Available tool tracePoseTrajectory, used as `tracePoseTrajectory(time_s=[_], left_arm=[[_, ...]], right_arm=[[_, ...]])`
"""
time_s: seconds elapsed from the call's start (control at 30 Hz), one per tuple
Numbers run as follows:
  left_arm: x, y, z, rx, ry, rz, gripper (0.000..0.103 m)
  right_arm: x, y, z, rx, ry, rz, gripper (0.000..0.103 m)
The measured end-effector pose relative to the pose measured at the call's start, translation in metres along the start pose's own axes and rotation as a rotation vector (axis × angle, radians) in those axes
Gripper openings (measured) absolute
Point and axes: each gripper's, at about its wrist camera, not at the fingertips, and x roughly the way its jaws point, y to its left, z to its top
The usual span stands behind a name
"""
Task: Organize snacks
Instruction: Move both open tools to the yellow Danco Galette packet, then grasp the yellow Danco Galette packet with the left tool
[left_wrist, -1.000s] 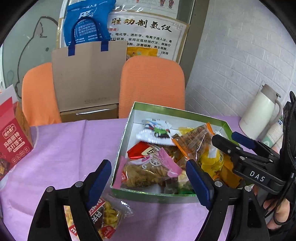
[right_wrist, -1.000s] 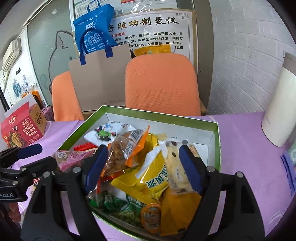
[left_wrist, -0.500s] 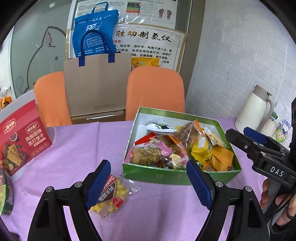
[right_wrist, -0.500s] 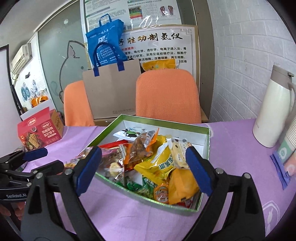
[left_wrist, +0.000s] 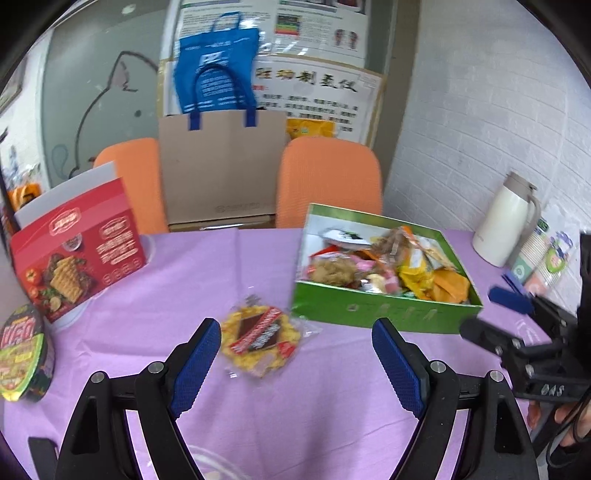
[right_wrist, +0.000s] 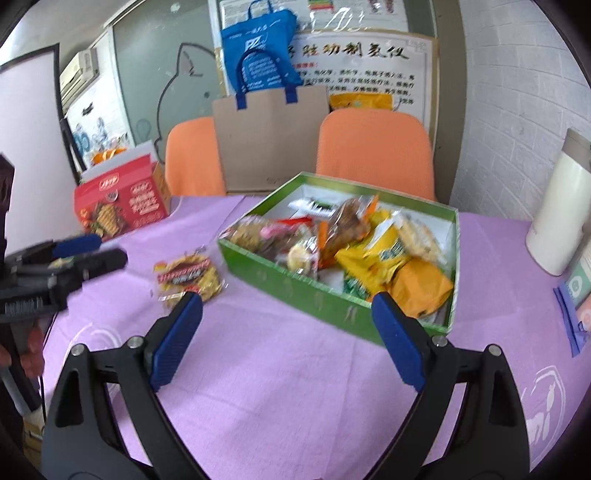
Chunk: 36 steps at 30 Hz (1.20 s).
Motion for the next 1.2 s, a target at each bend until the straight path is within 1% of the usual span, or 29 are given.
tracePoseTrajectory(time_s=[0.07, 0.13, 0.27, 0.4, 0.5, 0.57, 0.63, 0.67, 0.7, 0.73, 0.8, 0.83, 0.87, 0.93, 1.03, 1.1, 1.13, 1.2], left_arm=[[0.004, 0.017, -0.003, -0.04, 0.013, 0.009, 0.086], [0.016, 0.028, -0.006, -0.058, 0.047, 0.008, 0.086], [0.046, 0.037, -0.01, -0.047, 0.091, -0.02, 0.086], [0.082, 0.045, -0.006, -0.071, 0.133, -0.029, 0.086], [0.107, 0.049, -0.002, -0.067, 0.17, -0.029, 0.086], [0.122, 0.052, 0.0, -0.063, 0.189, -0.013, 0.086], [0.134, 0.055, -0.002, -0.06, 0.222, -0.013, 0.086], [0.138, 0.056, -0.006, -0.065, 0.237, -0.015, 0.084], [0.14, 0.056, -0.011, -0.067, 0.247, -0.039, 0.082], [0.138, 0.054, -0.018, -0.062, 0.251, -0.077, 0.071], [0.128, 0.048, -0.028, -0.04, 0.237, -0.103, 0.066], [0.12, 0.044, -0.033, -0.024, 0.233, -0.116, 0.062], [0.114, 0.04, -0.038, -0.015, 0.232, -0.137, 0.056], [0.098, 0.031, -0.051, -0.002, 0.241, -0.196, 0.052], [0.075, 0.011, -0.073, 0.033, 0.247, -0.247, 0.052], [0.062, 0.0, -0.084, 0.058, 0.25, -0.266, 0.052], [0.053, -0.003, -0.088, 0.064, 0.243, -0.258, 0.053], [0.041, -0.004, -0.089, 0.048, 0.221, -0.249, 0.062]], right_arm=[[0.007, 0.006, -0.008, -0.011, 0.026, 0.005, 0.093], [0.014, 0.01, -0.015, -0.016, 0.049, 0.009, 0.093], [0.023, 0.015, -0.025, -0.016, 0.094, 0.022, 0.093], [0.026, 0.015, -0.033, -0.022, 0.116, 0.021, 0.093], [0.027, 0.013, -0.036, -0.03, 0.127, 0.016, 0.093], [0.03, 0.011, -0.037, -0.03, 0.133, 0.008, 0.093], [0.033, 0.009, -0.037, -0.026, 0.14, 0.009, 0.093], [0.035, 0.007, -0.037, -0.02, 0.144, 0.009, 0.093], [0.037, 0.007, -0.037, -0.017, 0.146, 0.011, 0.093], [0.039, 0.006, -0.038, -0.015, 0.148, 0.014, 0.093], [0.044, 0.006, -0.039, -0.015, 0.152, 0.018, 0.093], [0.046, 0.006, -0.04, -0.014, 0.156, 0.02, 0.093], [0.048, 0.007, -0.041, -0.01, 0.162, 0.022, 0.093], [0.05, 0.007, -0.044, -0.003, 0.173, 0.03, 0.093], [0.048, 0.008, -0.051, 0.0, 0.18, 0.05, 0.093], [0.046, 0.009, -0.056, -0.003, 0.188, 0.057, 0.093], [0.045, 0.01, -0.058, -0.001, 0.192, 0.064, 0.093], [0.041, 0.01, -0.063, 0.01, 0.2, 0.092, 0.093]])
